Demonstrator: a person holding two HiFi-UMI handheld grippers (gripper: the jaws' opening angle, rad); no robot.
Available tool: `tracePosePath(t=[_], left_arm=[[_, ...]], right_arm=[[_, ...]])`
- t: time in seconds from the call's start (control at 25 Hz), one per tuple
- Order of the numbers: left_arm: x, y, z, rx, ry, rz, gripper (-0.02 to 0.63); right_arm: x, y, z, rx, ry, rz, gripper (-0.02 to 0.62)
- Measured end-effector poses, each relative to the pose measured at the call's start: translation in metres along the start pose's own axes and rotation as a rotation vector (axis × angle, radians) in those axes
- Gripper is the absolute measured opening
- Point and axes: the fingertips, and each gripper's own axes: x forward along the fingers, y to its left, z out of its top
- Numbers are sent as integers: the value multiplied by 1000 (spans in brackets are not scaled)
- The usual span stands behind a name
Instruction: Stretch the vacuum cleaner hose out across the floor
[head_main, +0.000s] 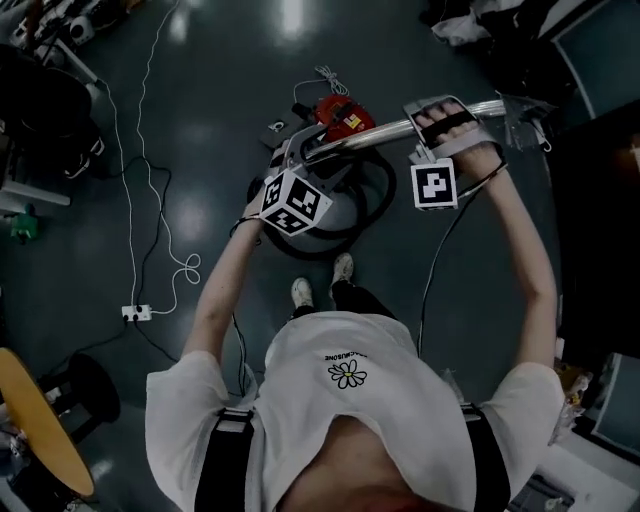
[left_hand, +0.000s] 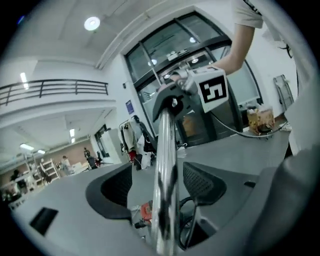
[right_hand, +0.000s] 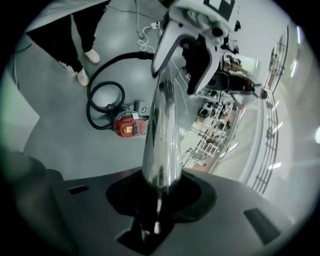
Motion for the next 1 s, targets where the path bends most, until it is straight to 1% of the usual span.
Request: tracePosePath(t=[0.04, 0.08, 0.12, 0.16, 0.2, 0.24, 0.28, 0.32, 0.36, 0.4, 0.44, 0.48, 0.52, 0.56, 0.64, 0.68, 0.8, 0.88, 1.0], left_arm=[[-4, -6, 13, 37, -10, -27, 302], [-9, -15, 26, 65, -17, -69, 302], [-15, -27, 37, 81, -18, -128, 301], [-23, -41, 46, 86, -10, -203, 301], [-33, -59, 53, 80, 2, -291, 301], [-44, -77, 58, 63, 12, -384, 301], [-55, -94, 61, 29, 16, -467, 299], [-67, -106, 65, -27, 10, -525, 274], [-79, -113, 68, -100, -3, -556, 161], [-89, -118, 71, -177, -17, -563, 145], [-98, -122, 73, -243, -27, -552, 127], [-105, -126, 75, -288, -34, -527, 121], [-112, -130, 76, -315, -39, -495, 120], [-119, -135, 78, -330, -44, -464, 119], [-132, -150, 85, -345, -56, -410, 118], [-138, -159, 91, -343, -59, -389, 118], [-147, -198, 120, -311, -71, -358, 118], [-150, -229, 141, -262, -75, -336, 118], [-150, -289, 166, -168, -31, -316, 118]], right_arm=[[-21, -12, 10, -20, -44, -27, 135], [-41, -19, 14, -93, -49, -36, 135], [-60, -26, 15, -196, -30, -51, 137], [-79, -33, 17, -290, -16, -83, 137], [-96, -42, 24, -356, -17, -126, 137], [-112, -50, 34, -398, -27, -169, 138], [-126, -55, 45, -422, -41, -202, 138], [-138, -57, 55, -435, -59, -222, 140], [-148, -56, 65, -444, -80, -236, 145], [-157, -55, 75, -450, -106, -254, 147], [-166, -55, 83, -447, -140, -284, 150], [-175, -59, 89, -425, -179, -329, 172], [-186, -67, 91, -378, -212, -386, 225], [-198, -78, 88, -311, -223, -451, 293], [-227, -98, 71, -170, -193, -568, 363], [-244, -101, 62, -106, -174, -606, 383], [-300, -85, 33, 40, -103, -679, 387], [-344, -63, 10, 103, -52, -732, 387], [-402, -12, -18, 196, 30, -780, 387]])
